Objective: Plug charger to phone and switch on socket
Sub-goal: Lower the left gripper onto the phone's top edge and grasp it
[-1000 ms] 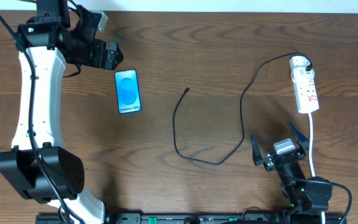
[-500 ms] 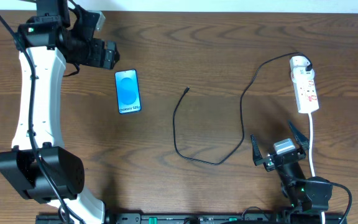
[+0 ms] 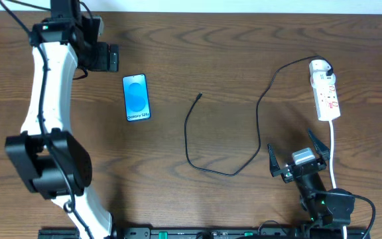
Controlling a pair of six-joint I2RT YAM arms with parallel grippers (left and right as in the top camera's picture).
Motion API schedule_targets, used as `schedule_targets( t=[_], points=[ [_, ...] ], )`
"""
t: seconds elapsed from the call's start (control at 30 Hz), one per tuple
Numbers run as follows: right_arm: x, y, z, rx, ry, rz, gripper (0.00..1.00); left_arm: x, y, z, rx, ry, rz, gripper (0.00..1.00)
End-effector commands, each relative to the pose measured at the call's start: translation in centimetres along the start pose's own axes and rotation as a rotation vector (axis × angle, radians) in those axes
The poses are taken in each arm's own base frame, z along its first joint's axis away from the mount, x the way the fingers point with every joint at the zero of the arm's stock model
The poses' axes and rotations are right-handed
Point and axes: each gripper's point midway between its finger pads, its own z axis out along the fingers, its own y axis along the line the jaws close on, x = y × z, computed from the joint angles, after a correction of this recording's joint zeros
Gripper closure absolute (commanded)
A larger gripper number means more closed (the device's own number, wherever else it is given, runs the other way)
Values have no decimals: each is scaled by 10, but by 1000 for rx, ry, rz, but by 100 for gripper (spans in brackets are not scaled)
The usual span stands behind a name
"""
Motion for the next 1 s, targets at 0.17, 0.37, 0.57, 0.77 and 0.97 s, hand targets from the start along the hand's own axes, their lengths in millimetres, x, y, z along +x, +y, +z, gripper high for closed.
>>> schedule_targets(
  t=[0.17,0.37,0.57,0.77,0.97],
  points=[
    [1,0,0,3,2,-11,1,3,2,36,-19,61,-87,4],
    [1,0,0,3,2,-11,1,14,-15,66,-7,132,-103,4],
    [1,0,0,3,2,-11,1,22,-35,86,-1,180,-130,4],
    [1,0,0,3,2,-11,1,26,-40,93,-3,198,-155,4],
    [1,0,0,4,3,-11,1,23,-40,93,-4,184,-176,4]
  ],
)
